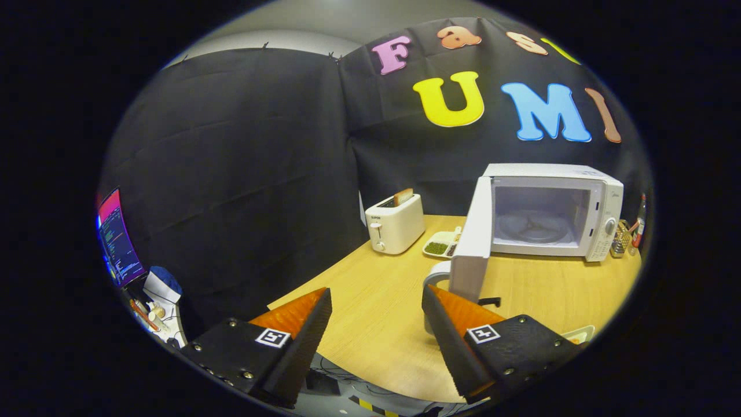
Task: Open the microwave, put the food inside, and close the microwave door.
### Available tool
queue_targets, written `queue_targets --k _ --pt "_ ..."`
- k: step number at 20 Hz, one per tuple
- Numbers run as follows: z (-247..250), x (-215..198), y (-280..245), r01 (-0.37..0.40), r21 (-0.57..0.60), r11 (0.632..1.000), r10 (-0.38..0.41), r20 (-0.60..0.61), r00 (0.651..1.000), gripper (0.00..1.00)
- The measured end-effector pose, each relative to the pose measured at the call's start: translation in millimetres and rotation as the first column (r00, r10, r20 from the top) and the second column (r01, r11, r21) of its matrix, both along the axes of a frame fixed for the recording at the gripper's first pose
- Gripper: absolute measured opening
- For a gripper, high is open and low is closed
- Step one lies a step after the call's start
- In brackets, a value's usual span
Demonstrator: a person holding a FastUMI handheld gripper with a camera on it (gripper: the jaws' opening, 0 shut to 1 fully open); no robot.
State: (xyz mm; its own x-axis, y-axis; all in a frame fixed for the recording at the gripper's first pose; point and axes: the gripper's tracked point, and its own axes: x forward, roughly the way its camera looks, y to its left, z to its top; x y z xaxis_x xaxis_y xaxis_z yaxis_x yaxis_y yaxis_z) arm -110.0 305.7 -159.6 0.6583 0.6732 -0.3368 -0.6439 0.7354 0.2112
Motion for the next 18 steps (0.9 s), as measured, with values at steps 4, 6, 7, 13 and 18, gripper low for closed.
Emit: queue_targets --k 4,6,7,13,18 --pt "22 9 -48 0.08 -0.006 0.997 -0.079 0.077 0.994 0.98" --pt "26 16 -78 0.144 -0.016 0.989 -0.142 0.103 0.985 0.98" --pt "25 20 -92 0.174 -0.023 0.984 -0.171 0.107 0.979 0.98" --pt "3 45 -174 0.353 -0.079 0.932 -0.345 0.095 0.934 0.98" --pt "-33 63 -224 0.445 -0.156 0.882 -0.441 0.058 0.895 0.98"
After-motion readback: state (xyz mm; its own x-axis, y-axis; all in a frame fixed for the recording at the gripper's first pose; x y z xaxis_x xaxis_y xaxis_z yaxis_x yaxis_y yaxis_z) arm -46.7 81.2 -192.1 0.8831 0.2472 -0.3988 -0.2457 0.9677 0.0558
